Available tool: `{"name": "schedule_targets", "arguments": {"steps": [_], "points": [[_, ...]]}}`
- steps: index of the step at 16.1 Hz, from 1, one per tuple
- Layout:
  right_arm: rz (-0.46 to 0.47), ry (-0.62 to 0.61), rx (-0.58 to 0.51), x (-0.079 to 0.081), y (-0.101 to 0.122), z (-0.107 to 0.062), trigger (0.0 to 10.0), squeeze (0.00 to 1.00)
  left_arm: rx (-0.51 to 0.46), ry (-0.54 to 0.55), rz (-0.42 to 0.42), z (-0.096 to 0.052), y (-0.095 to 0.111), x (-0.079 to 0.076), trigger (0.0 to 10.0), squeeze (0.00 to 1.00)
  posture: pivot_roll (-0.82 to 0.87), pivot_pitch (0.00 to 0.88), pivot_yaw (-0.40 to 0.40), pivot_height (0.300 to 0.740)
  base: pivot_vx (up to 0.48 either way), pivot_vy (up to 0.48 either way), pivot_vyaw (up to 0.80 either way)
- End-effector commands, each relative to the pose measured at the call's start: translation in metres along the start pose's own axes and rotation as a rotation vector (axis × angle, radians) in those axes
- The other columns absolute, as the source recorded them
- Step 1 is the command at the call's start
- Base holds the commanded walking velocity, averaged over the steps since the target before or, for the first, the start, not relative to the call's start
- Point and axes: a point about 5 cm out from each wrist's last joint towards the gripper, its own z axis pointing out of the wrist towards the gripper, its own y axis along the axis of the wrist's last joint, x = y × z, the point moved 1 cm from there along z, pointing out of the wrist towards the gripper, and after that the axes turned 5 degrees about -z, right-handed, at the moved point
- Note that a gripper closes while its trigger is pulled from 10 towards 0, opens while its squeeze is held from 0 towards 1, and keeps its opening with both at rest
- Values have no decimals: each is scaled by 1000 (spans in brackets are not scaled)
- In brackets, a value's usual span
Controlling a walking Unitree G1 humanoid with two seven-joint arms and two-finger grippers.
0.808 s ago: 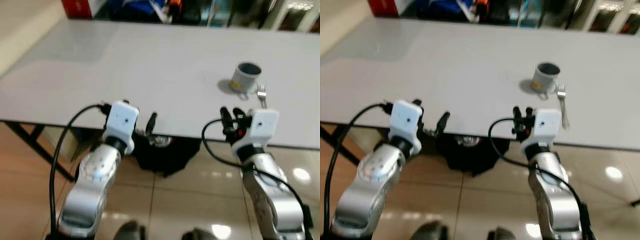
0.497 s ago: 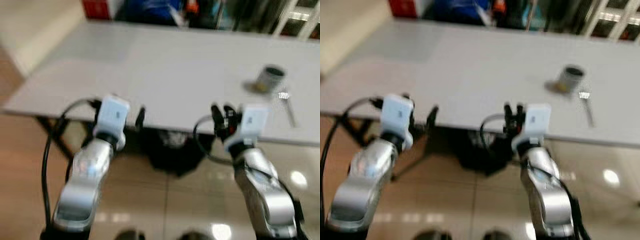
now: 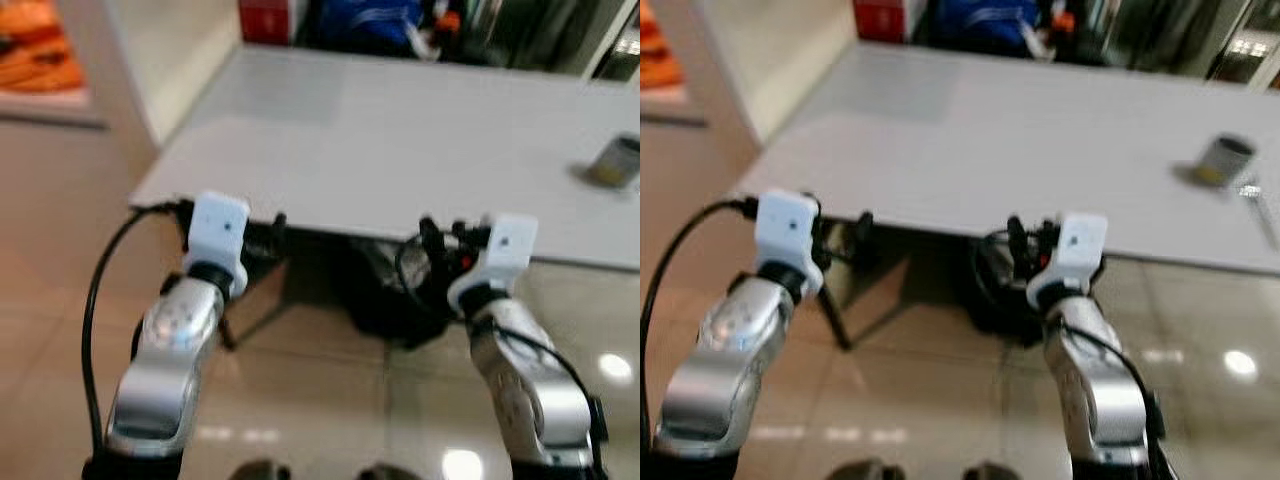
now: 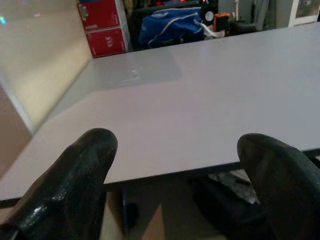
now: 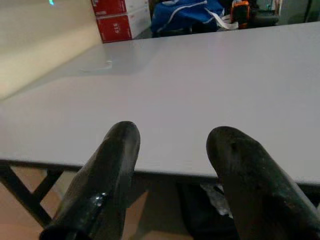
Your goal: Setting the table
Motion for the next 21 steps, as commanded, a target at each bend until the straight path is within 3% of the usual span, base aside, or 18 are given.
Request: {"name": "schedule_targets", "arguments": {"steps": [1,2,3,4,5,8,11,15,21], "points": [[-35,-26,23,-4,-3,0,10000,1000,3,1,6,3,0,-1,10000,1000,40,37,-28,740,0,480,0],[-72,-28,14,-5,0,2,10000,1000,-10,6,25,7,4,0,10000,1000,43,46,-36,740,0,480,0],[-82,-26,14,-5,1,4,10000,847,-13,7,37,9,5,0,10000,1000,44,48,-38,740,0,480,0],[-87,-23,19,-8,0,8,10000,0,-25,4,53,13,8,-2,10000,416,55,52,-58,740,0,480,0],[-85,-23,19,-10,1,11,10000,0,-37,2,55,16,12,-5,10000,0,63,54,-66,740,0,480,0],[-157,20,-3,-12,11,15,10000,0,-74,62,13,15,20,2,10000,0,22,75,-71,740,0,480,0],[-185,8,1,-18,10,15,10000,0,-43,81,12,12,10,3,10000,0,17,76,-48,740,0,480,0],[-177,35,-13,-6,13,15,10000,0,-54,65,13,15,14,2,10000,0,6,88,-17,740,0,480,0],[-213,46,-18,-2,12,14,10000,0,-43,60,23,13,11,3,10000,0,9,96,-5,740,0,480,0]]}}
